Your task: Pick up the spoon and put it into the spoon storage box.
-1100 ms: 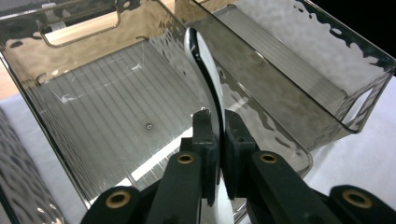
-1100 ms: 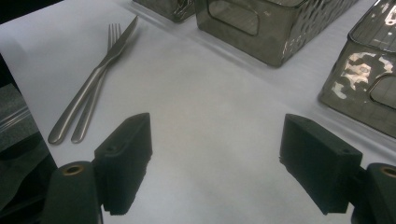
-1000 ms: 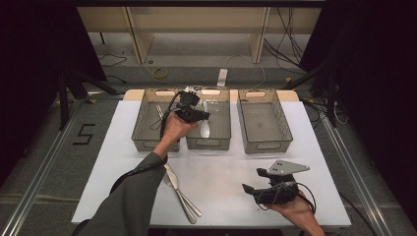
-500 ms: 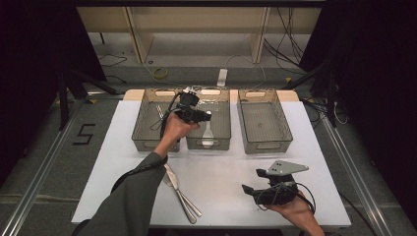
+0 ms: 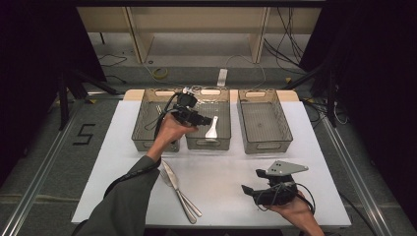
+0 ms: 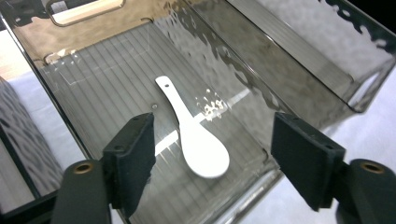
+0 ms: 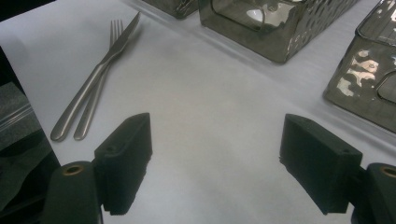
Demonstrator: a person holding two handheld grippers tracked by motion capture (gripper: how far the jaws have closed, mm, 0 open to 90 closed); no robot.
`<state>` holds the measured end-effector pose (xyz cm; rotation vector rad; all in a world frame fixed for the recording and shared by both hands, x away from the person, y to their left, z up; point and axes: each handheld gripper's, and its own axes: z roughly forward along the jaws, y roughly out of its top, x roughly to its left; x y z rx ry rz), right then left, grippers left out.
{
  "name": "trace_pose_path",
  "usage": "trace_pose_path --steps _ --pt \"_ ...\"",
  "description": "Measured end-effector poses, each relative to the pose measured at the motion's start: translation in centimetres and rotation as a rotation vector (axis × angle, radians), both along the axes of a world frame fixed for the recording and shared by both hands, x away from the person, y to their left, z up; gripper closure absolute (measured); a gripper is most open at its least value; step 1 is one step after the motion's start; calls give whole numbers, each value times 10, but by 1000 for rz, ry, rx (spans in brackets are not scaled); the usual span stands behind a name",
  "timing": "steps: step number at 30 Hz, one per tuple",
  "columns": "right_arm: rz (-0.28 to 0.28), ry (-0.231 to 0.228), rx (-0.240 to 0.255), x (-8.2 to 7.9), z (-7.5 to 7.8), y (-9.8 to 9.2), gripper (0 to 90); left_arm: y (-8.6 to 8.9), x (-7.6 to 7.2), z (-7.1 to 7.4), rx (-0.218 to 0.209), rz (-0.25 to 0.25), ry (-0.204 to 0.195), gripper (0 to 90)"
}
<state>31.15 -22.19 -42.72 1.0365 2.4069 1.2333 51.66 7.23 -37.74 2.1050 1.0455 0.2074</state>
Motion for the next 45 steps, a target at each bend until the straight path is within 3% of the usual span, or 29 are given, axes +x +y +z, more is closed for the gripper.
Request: trace_pose_path --steps 12,14,17,21,23,26,28,33,37,42,45 --pt "0 2 -2 0 0 1 260 20 -43 5 1 -106 -31 250" --pt "-1 0 0 -1 0 1 260 23 -51 3 55 -136 -21 245" --pt "0 -1 -1 -1 0 1 260 26 -56 2 61 -143 -24 240" --pt "2 1 -2 0 0 0 260 27 -64 -4 102 -178 -8 228" --pt "3 3 -3 0 -1 1 260 28 -70 -6 137 -211 -16 225" --pt "4 2 -5 0 -1 1 260 28 -75 -7 140 -235 -13 230" --pt "3 3 -5 0 -1 1 260 28 -82 -10 168 -273 -6 229" --pt "5 0 -7 0 -1 1 260 30 -90 -15 181 -297 23 205" --pt "7 1 -10 0 -1 2 260 32 -93 -17 167 -318 45 197" --pt "7 0 -9 0 -1 1 260 34 -96 -20 156 -318 56 181" --pt "7 0 -8 0 -1 1 260 39 -99 -23 172 -327 48 172"
